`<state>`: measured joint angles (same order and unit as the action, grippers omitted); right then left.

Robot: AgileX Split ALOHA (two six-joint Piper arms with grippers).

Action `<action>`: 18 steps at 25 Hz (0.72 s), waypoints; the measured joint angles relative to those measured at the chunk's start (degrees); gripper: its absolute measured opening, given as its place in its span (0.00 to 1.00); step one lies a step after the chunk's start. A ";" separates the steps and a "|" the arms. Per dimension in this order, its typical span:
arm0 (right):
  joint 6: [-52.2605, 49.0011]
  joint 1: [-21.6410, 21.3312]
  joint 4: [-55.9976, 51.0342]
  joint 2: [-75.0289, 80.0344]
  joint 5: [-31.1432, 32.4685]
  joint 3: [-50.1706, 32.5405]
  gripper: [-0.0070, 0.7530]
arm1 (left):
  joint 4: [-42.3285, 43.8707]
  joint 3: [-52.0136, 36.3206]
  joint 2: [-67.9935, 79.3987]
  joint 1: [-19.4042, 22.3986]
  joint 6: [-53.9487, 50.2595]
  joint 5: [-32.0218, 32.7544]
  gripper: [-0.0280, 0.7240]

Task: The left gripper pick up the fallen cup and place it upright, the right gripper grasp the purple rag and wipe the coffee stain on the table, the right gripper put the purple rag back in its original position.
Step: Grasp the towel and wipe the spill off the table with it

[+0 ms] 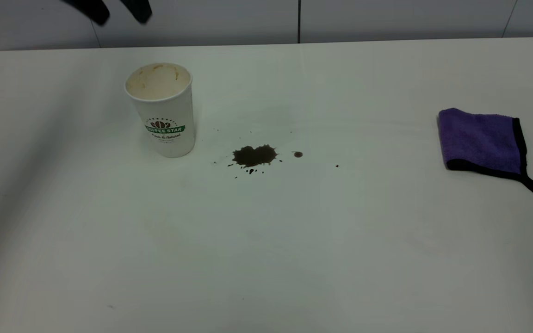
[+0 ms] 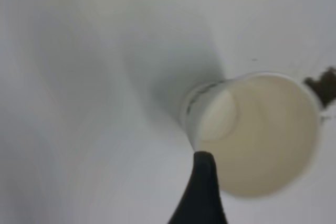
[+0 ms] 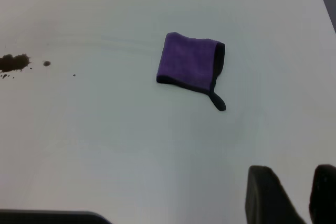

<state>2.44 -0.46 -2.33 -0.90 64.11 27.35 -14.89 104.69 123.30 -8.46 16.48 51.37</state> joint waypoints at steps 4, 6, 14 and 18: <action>0.00 0.00 0.00 0.00 0.00 0.00 0.32 | 0.58 0.68 -11.05 0.00 0.02 9.60 0.92; 0.00 0.00 0.00 0.00 0.00 0.00 0.32 | 1.35 0.68 -16.33 0.00 0.07 14.20 0.85; 0.00 0.00 0.00 0.00 0.00 0.00 0.32 | 1.86 0.33 -32.76 0.00 -3.03 15.76 0.58; 0.00 0.00 0.00 0.00 0.00 0.00 0.32 | 2.78 -6.11 -44.84 0.00 -6.39 15.76 0.48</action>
<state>2.44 -0.46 -2.33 -0.90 64.11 27.35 -12.11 98.57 78.46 -8.46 10.09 67.12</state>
